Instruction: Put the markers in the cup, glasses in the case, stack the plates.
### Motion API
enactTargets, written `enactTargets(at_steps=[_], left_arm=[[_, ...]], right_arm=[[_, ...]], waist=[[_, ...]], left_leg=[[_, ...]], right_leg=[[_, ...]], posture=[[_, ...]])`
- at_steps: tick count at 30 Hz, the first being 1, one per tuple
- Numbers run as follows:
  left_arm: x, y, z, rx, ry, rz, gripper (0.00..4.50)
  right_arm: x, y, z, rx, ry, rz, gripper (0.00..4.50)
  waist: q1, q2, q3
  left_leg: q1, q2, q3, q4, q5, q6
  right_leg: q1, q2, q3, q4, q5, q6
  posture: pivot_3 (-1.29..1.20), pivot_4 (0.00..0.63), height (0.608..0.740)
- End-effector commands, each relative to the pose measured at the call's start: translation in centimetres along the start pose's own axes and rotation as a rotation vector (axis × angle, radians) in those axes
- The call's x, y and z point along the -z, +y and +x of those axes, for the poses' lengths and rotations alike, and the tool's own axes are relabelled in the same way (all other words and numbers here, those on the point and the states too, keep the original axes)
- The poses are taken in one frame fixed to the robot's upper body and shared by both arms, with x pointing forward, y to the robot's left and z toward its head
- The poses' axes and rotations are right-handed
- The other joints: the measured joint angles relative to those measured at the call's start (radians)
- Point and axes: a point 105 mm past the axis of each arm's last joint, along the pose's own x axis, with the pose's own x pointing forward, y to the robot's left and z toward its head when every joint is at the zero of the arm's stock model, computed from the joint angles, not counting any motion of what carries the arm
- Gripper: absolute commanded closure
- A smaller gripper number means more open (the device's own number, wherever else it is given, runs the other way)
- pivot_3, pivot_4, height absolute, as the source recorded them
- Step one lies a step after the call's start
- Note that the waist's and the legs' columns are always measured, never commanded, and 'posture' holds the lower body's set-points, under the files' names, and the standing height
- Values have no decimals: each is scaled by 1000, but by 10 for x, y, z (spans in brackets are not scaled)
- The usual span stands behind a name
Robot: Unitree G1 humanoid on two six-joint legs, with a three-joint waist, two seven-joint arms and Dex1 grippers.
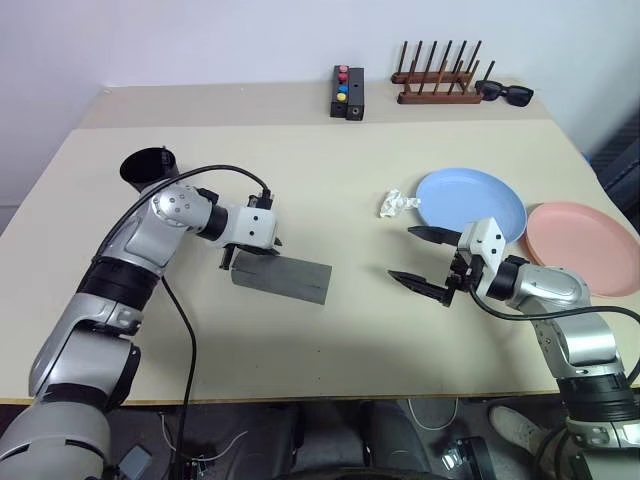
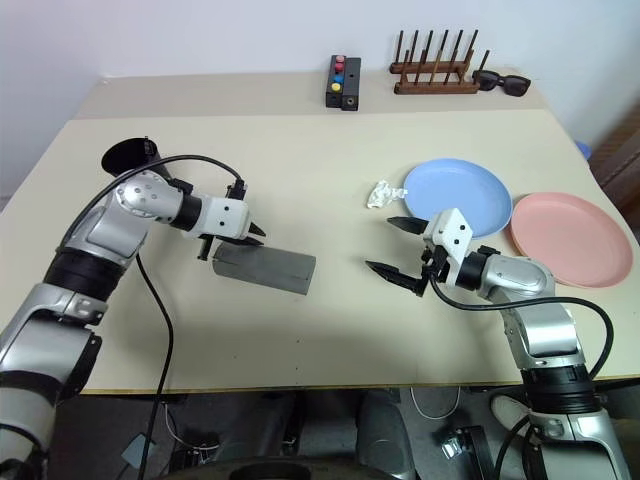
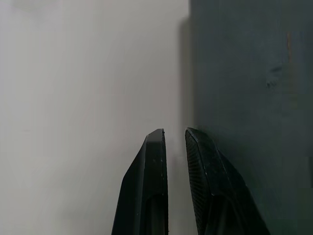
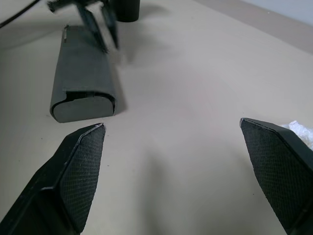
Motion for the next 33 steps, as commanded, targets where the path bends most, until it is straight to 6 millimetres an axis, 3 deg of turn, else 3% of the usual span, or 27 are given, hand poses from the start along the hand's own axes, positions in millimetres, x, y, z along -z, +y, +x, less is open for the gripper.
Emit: enactTargets(at_steps=[1, 6, 9, 14, 19, 23, 33], left_arm=[[-13, -3, -14, -12, -23, -2, 3865], [-13, -26, -1, 17, -12, -38, 3865], [-13, -30, 5, 9, -15, -48, 3865], [-11, -25, -2, -13, -11, -55, 3865], [-19, 2, -15, -107, -37, -53, 3865], [-20, 7, -20, -123, -42, -54, 3865], [-22, -21, -15, -36, -59, -72, 3865]], right_arm=[[-9, -5, -4, 14, -38, -34, 0], [-6, -4, -4, 15, -37, -31, 0], [-5, -4, -4, 14, -37, -32, 0], [-4, -5, -5, 15, -33, -34, 0], [-4, -5, -6, 18, -32, -34, 0], [-5, -5, -7, 19, -32, -34, 0], [-6, -5, -5, 18, -34, -35, 0]], waist=[[1, 0, 0], [2, 0, 0], [3, 1, 0], [3, 1, 0], [4, 0, 0], [3, 0, 0], [2, 1, 0]], left_leg=[[0, 0, 0, 0, 0, 0], [1, 0, 0, 0, 0, 0], [1, 0, 0, 0, 0, 0], [1, 0, 0, 0, 0, 0], [1, 0, 0, 0, 0, 0], [1, 0, 0, 0, 0, 0], [1, 0, 0, -1, 0, 0]], right_leg=[[0, 0, 0, 0, 0, 0], [0, 0, 0, 0, 0, 0], [1, 0, 0, 0, 0, 0], [1, 0, 0, 0, 0, 0], [1, 0, 0, 0, 0, 0], [1, 0, 0, -1, 0, 0], [1, 0, 1, -1, 0, 0]], posture=[[0, 150, 740], [0, 150, 740], [0, 150, 740], [0, 150, 740], [0, 150, 740], [0, 150, 740], [0, 150, 740]])
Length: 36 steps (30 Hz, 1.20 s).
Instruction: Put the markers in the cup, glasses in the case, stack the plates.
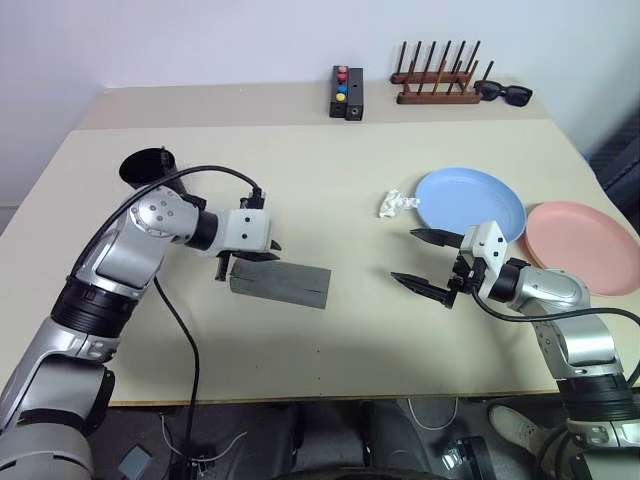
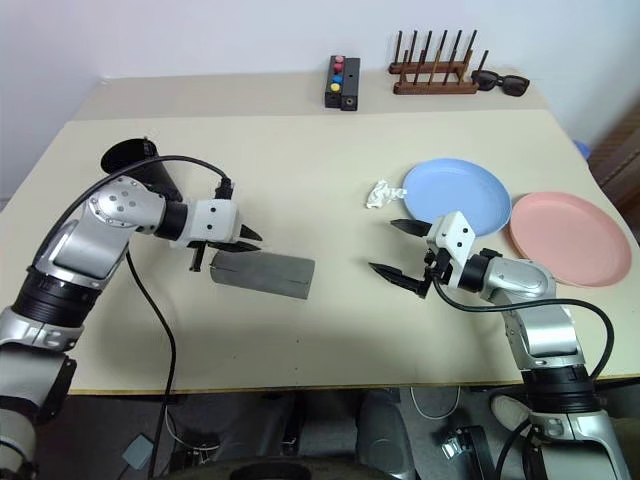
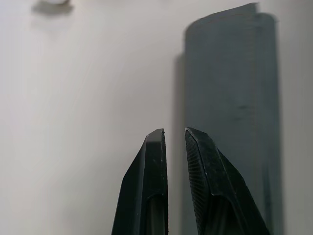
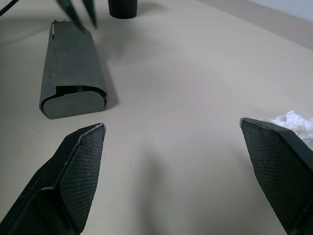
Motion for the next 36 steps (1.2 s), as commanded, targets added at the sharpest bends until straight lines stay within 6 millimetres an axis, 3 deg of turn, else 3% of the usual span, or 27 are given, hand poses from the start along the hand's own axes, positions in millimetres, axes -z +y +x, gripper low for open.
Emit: enactTargets(at_steps=[1, 4, 7, 12, 16, 19, 25, 31, 36], left_arm=[[-4, -3, -5, -5, 1, 15, 3865], [6, -8, -2, -5, 32, 11, 3865], [3, 5, -2, -83, 7, -9, 3865], [-18, 40, -17, -272, -110, -62, 3865], [-40, 46, -30, -319, -261, -169, 3865], [-50, 33, -32, -272, -347, -256, 3029], [-60, 16, -22, -232, -408, -333, 117], [-75, 18, -7, -235, -478, -366, 47], [-87, 13, 11, -199, -536, -382, 47]], right_arm=[[-12, -4, -2, 13, -34, -37, 0], [-12, -4, -2, 15, -33, -36, 0], [-14, -7, -2, 27, -32, -41, 0], [-22, -15, -7, 68, -42, -37, 0], [-25, -23, -15, 110, -27, -37, 0], [-25, -32, -23, 143, -5, -44, 0], [-27, -53, -39, 226, 40, -74, 0], [-26, -80, -59, 370, 106, -61, 0], [-19, -108, -91, 536, 185, -39, 0]], waist=[[0, 0, 0], [3, 0, 0], [3, 0, 0], [3, 0, 0], [1, 0, 0], [-2, 0, 0], [3, 0, 0], [6, 0, 0], [5, 0, 0]], left_leg=[[0, 0, 0, 0, 0, 0], [0, 0, 0, 0, 0, 0], [0, 0, 0, 0, 0, 0], [0, 0, 0, 1, 0, 0], [0, 0, 0, 0, 0, 0], [0, 0, 0, 0, 0, 0], [0, 0, 0, 0, 0, 0], [0, 0, 0, 1, 0, 0], [0, 0, 1, 0, 0, 0]], right_leg=[[0, 0, 0, 0, 0, 0], [0, 0, 0, 0, 0, 0], [0, 0, 0, 0, 0, 0], [0, 0, 0, 0, 0, 0], [0, 0, 0, 0, 0, 0], [0, 0, 0, 0, 0, 0], [0, 0, 0, 0, 0, 0], [1, 0, 0, -1, 0, 0], [1, 0, 0, -1, 0, 0]], posture=[[0, 150, 740], [0, 150, 740], [0, 150, 740], [0, 150, 740], [0, 150, 740], [0, 150, 740], [0, 150, 740], [0, 150, 740], [0, 150, 740]])
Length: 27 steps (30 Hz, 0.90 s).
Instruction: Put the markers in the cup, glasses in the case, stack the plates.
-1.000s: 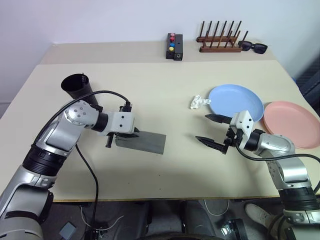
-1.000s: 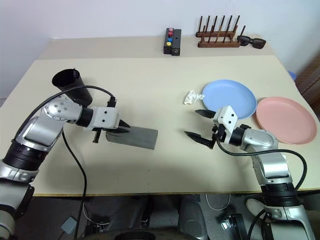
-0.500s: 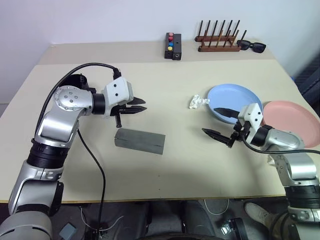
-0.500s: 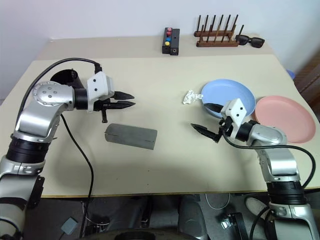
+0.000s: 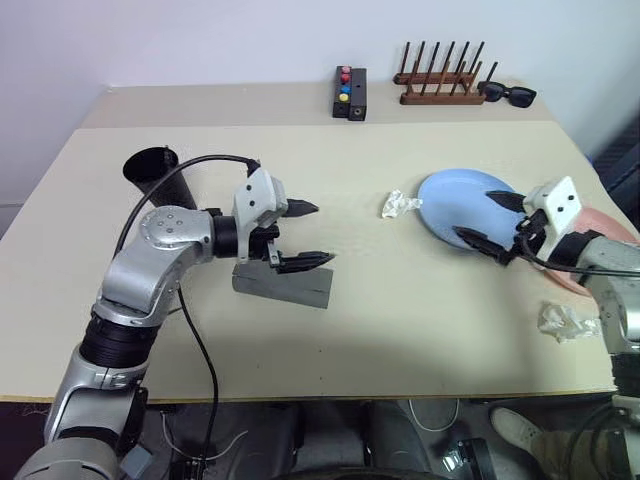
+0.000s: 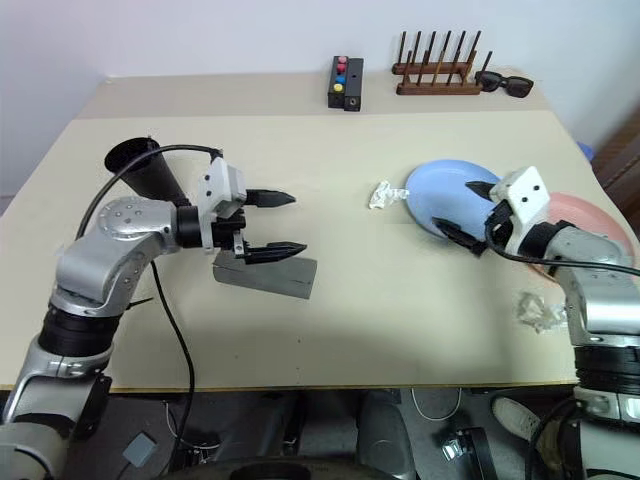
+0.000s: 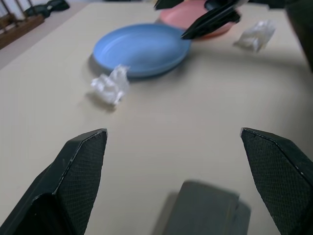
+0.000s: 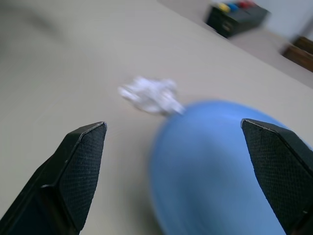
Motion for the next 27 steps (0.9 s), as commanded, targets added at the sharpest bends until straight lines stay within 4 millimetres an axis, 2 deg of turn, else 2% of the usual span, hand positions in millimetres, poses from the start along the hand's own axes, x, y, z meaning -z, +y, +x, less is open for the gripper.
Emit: enactTargets(at_steps=[1, 4, 10, 18, 27], left_arm=[[-10, -9, 11, 27, -48, 22, 47], [-11, -10, 23, 17, -84, 4, 47], [-26, -24, 50, 71, -168, -48, 47], [-23, -32, 68, 125, -153, -50, 47], [-14, -26, 80, 126, -116, 14, 47]], right_arm=[[-6, -34, -16, 137, 26, -22, 0], [-1, -48, -25, 198, 82, -21, 0], [12, -58, -53, 295, 252, -1, 0], [21, -48, -81, 304, 364, 91, 0], [39, -45, -90, 328, 409, 108, 0]], waist=[[-1, 0, 0], [0, 0, 0], [5, 0, 0], [19, 1, 0], [22, 1, 0]], left_leg=[[0, 0, 0, 0, 0, 0], [0, 0, 0, 0, 0, 0], [0, 0, 1, 0, 0, 0], [0, 0, 2, 1, 0, 0], [0, 0, 3, 1, 0, 0]], right_leg=[[0, 0, 0, 0, 0, 0], [0, 0, 0, 0, 0, 0], [0, 0, 0, 0, 0, 0], [0, 0, 1, 0, 0, 0], [0, 0, 1, 0, 0, 0]], posture=[[0, 150, 740], [0, 150, 740], [0, 150, 740], [0, 150, 740], [0, 150, 740]])
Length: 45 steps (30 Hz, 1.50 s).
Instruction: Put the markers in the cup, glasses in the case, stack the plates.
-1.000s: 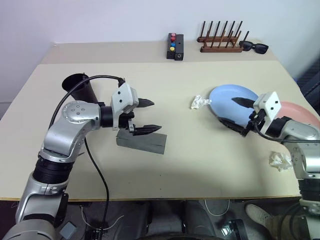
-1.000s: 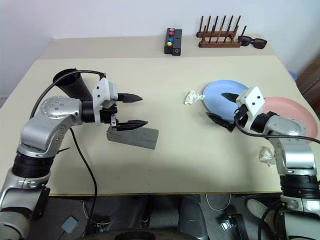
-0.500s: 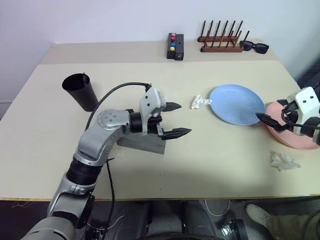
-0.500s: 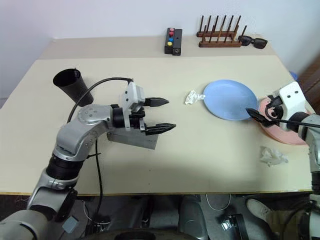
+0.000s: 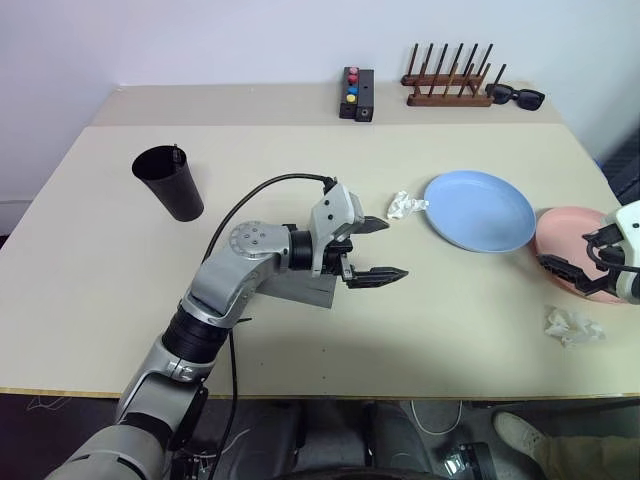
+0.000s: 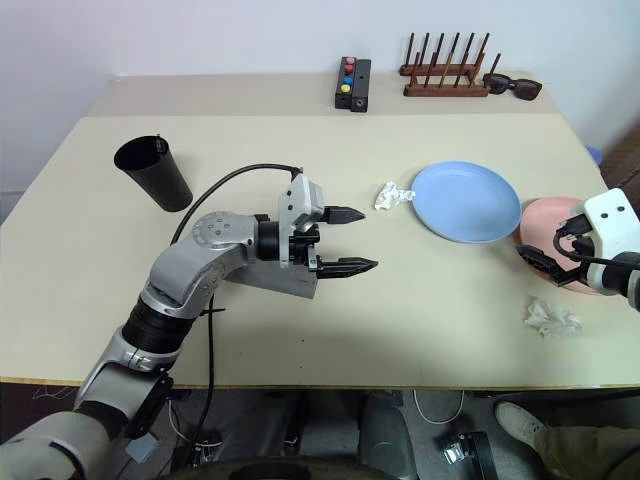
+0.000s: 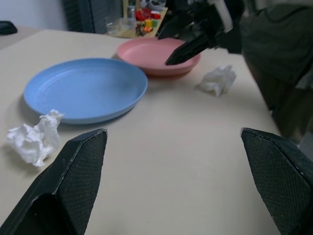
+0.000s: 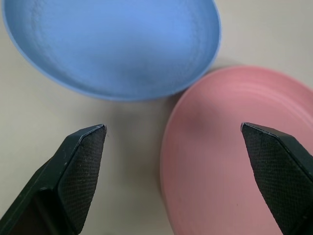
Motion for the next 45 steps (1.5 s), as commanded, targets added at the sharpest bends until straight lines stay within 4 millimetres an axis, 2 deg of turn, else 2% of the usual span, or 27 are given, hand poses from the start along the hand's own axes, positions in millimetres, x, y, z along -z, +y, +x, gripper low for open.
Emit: enactTargets(at_steps=[1, 6, 13, 17, 39, 42, 44, 45], left_arm=[[-9, 3, 1, -1, -19, 74, 47], [-5, 3, -7, 5, -12, 66, 47], [-9, 4, -15, 7, -32, 44, 47], [-12, 3, -16, 21, -47, 32, 47], [-5, -2, -18, 125, 8, 62, 47], [-5, -2, -18, 128, 7, 66, 0], [-5, -2, -18, 129, 7, 68, 0], [-5, -2, -19, 129, 8, 68, 0]], right_arm=[[-7, -7, -6, 40, -38, -28, 0], [-3, -2, 1, 13, -71, -18, 0], [11, -2, 11, 5, -39, -31, 0], [13, -3, 16, 6, -37, -31, 0], [26, -1, 30, -14, -15, -16, 0], [28, -2, 31, -12, -12, -12, 871], [29, -3, 32, -12, -11, -9, 1900], [29, -3, 33, -12, -9, -5, 2258]], waist=[[0, 0, 0], [-1, 0, 0], [-1, 0, 0], [-1, 0, 0], [-2, 0, 0], [-1, 0, 0], [-1, 0, 0], [-2, 0, 0]], left_leg=[[0, 0, 0, 0, 0, 0], [0, 0, 0, 0, 0, 0], [0, 0, 0, 0, 0, 0], [0, 0, 0, 0, 0, 0], [0, 0, 0, 0, 0, 0], [0, 0, 0, 0, 0, 0], [0, 0, 0, 0, 0, 0], [0, 0, 0, 0, 0, 0]], right_leg=[[0, 0, 0, 0, 0, 0], [0, 0, 0, 0, 0, 0], [0, 0, 0, 0, 0, 0], [0, 0, 0, 0, 0, 0], [0, 0, 0, 0, 0, 0], [0, 0, 0, 0, 0, 0], [0, 0, 0, 0, 0, 0], [0, 0, 0, 0, 0, 0]], posture=[[0, 150, 740], [0, 150, 740], [0, 150, 740], [0, 150, 740], [0, 150, 740], [0, 150, 740], [0, 150, 740], [0, 150, 740]])
